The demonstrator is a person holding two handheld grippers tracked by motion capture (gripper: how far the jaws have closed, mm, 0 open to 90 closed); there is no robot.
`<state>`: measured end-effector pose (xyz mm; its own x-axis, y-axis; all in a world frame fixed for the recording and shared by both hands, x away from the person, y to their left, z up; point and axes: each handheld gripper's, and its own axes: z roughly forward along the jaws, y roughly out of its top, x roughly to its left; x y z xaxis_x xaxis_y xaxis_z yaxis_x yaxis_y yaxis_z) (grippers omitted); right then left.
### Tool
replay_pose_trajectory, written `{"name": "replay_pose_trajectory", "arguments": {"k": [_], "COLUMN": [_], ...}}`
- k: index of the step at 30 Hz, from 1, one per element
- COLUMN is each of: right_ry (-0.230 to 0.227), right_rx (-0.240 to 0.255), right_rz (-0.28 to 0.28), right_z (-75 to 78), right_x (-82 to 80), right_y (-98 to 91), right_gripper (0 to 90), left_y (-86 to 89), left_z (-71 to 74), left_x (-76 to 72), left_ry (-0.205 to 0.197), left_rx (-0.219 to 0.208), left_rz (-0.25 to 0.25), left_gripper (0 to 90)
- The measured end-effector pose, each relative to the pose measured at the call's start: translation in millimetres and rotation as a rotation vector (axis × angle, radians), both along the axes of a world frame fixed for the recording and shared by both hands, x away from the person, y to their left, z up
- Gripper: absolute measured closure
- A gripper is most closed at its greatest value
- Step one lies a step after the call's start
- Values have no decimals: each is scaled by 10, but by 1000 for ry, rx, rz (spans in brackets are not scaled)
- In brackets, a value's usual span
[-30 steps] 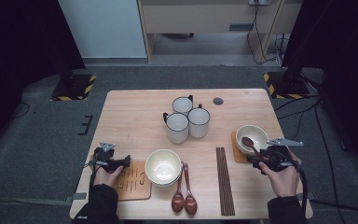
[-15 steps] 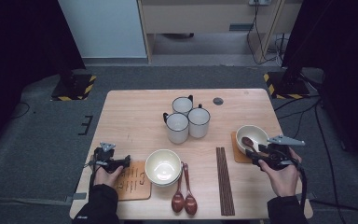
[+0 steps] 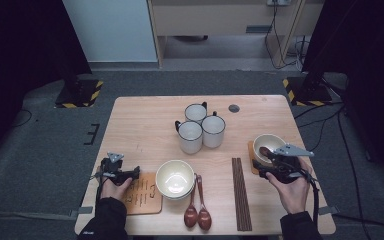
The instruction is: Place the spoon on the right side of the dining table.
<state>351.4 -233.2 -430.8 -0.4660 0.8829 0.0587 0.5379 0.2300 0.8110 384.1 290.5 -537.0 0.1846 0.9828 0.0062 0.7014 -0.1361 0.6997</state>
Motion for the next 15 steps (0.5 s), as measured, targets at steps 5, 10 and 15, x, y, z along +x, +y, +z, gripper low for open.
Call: {"name": "replay_pose_trajectory", "arguments": {"k": [5,10,15], "right_ry": [27,35,32], "right_rx": [-15,4,12], "right_rz": [13,45,46], "right_z": [-77,-133,-189], "right_x": [-14,-40,-81], "right_y": [81,162,175], "right_gripper": [358,387,419], "left_y": [0,0,0], "left_z": [0,0,0], "left_x": [0,0,0], "left_ry": [0,0,0], "left_rx": [0,0,0], "left_rz": [0,0,0], "left_gripper": [1,1,1]}}
